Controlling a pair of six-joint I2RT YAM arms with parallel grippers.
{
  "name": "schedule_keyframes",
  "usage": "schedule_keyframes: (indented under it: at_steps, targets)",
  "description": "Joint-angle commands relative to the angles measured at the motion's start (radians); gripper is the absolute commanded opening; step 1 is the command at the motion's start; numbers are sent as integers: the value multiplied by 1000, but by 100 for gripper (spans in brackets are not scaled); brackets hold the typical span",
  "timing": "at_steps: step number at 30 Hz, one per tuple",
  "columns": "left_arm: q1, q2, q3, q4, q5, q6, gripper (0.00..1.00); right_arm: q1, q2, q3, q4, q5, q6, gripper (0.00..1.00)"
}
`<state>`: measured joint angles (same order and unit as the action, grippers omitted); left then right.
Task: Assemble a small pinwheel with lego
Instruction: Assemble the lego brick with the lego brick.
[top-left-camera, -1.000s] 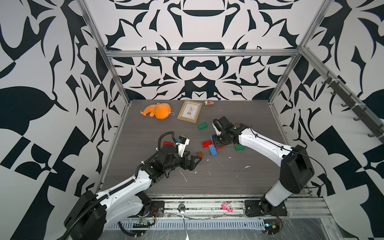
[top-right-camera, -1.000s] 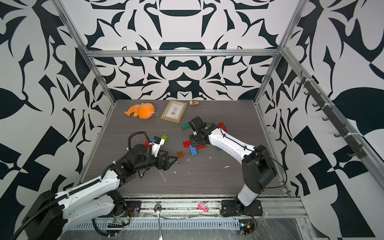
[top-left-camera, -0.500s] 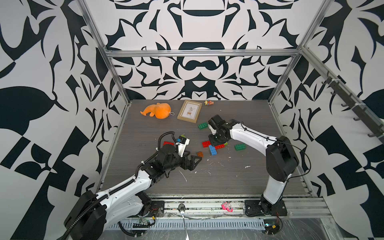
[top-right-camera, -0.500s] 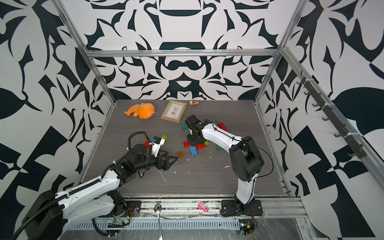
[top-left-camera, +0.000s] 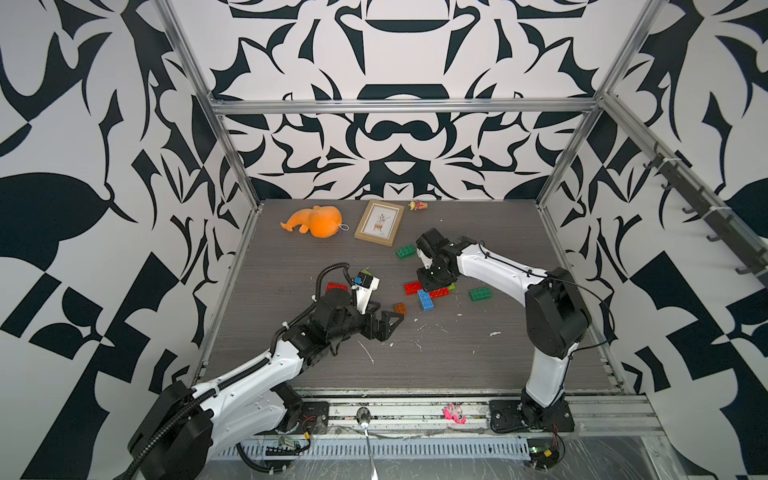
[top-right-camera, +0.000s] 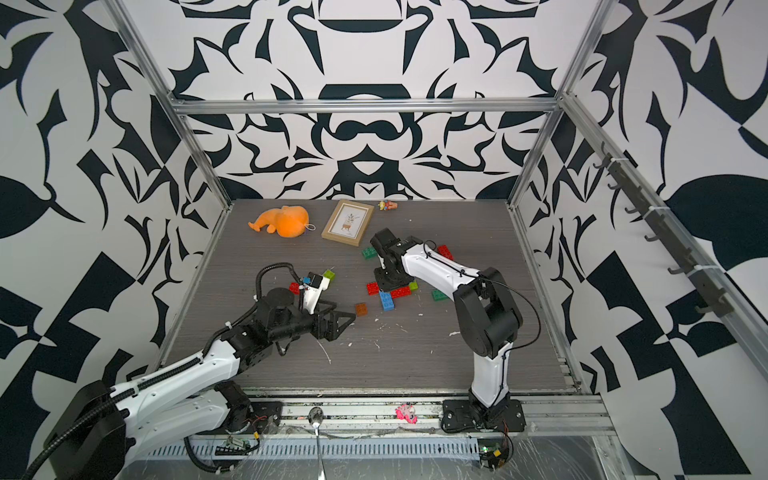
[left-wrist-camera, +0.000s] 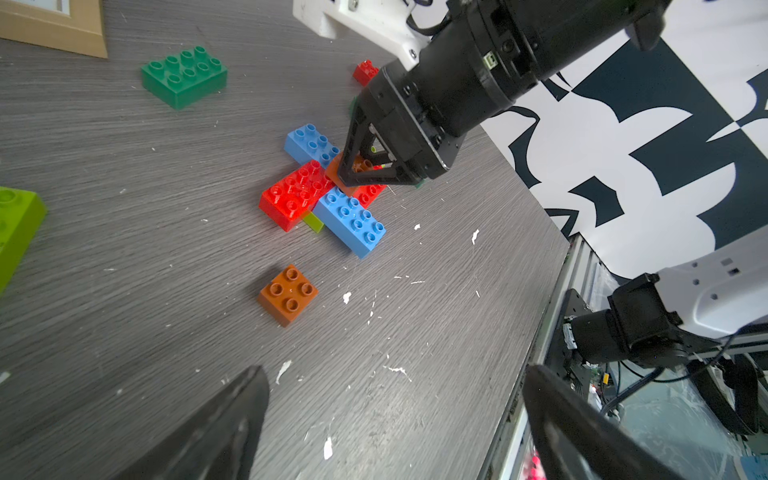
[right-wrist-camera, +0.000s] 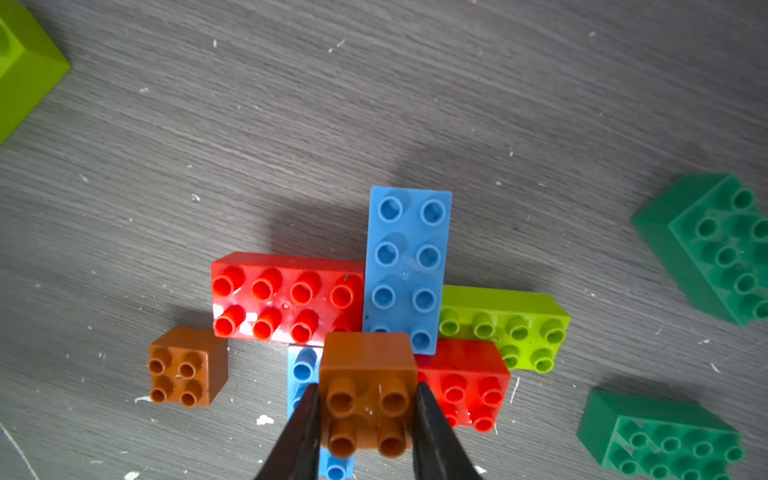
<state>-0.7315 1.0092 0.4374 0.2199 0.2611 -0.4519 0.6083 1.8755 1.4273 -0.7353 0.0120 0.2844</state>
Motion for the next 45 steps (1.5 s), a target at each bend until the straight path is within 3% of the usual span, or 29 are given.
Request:
schedule_keyframes:
  at_steps: [1,20,34,45]
  targets:
    - [0,2,8,7,13,7,100,-3,-4,40,-15,-5,-10,9]
    - [-1,3,8,8,8,10,100,-7,66,57,-64,-1,-8,8]
    - [-1,9,8,9,3,16,100,-45,140,62,-138,-35,-20,0]
    - [0,12,10,6,-3,21,100,-26,141,18,-172,37,-21,0]
